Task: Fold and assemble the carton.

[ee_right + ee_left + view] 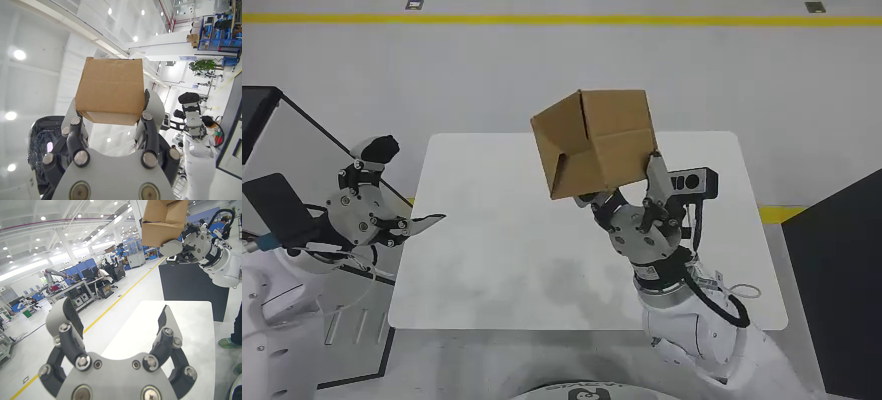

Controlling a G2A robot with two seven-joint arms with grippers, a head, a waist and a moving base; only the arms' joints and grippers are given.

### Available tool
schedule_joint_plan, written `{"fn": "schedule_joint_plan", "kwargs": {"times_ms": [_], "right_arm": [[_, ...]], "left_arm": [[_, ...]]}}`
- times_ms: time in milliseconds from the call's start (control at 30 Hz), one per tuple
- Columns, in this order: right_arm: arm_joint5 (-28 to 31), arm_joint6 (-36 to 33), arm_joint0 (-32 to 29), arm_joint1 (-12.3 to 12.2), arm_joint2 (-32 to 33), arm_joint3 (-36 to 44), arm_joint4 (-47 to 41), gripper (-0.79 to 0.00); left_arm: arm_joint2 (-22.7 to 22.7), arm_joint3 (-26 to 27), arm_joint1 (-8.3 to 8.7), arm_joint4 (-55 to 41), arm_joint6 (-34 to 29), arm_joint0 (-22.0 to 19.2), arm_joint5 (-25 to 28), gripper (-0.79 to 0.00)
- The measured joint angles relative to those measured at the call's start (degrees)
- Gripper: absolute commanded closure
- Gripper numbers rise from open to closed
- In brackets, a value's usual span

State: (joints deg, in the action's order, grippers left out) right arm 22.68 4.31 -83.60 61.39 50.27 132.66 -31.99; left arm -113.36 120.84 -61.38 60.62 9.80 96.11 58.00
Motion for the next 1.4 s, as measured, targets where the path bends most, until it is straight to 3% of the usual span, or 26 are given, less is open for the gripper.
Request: {"fn": "schedule_joint_plan", "kwargs": {"times_ms": [133, 367, 733, 1067, 1233, 1400], "right_arm": [[-1.72, -3.23, -0.53, -0.01, 1.14, 0.47, 5.97, 0.0], [0.39, -10.13, -0.98, 0.15, 1.31, 1.01, 13.07, 0.0], [-0.18, -10.13, -1.07, 0.18, 1.82, 0.75, 14.44, 0.0], [-2.32, -12.91, -4.0, -0.57, 9.61, 1.93, 28.45, 0.0], [1.97, -14.08, -5.2, -1.06, 15.1, 1.98, 38.19, 0.0], [4.48, -13.78, -5.72, -1.12, 16.76, 1.98, 40.46, 0.0]], "left_arm": [[0.0, 0.0, 0.0, 0.0, 0.0, 0.0, 0.0, -0.785], [0.0, 0.0, 0.0, 0.0, 0.0, 0.0, 0.0, -0.785], [0.0, 0.0, 0.0, 0.0, 0.0, 0.0, 0.0, -0.785], [0.0, 0.0, 0.0, 0.0, 0.0, 0.0, 0.0, -0.785], [0.0, 0.0, 0.0, 0.0, 0.0, 0.0, 0.0, -0.785], [0.0, 0.0, 0.0, 0.0, 0.0, 0.0, 0.0, -0.785]]}}
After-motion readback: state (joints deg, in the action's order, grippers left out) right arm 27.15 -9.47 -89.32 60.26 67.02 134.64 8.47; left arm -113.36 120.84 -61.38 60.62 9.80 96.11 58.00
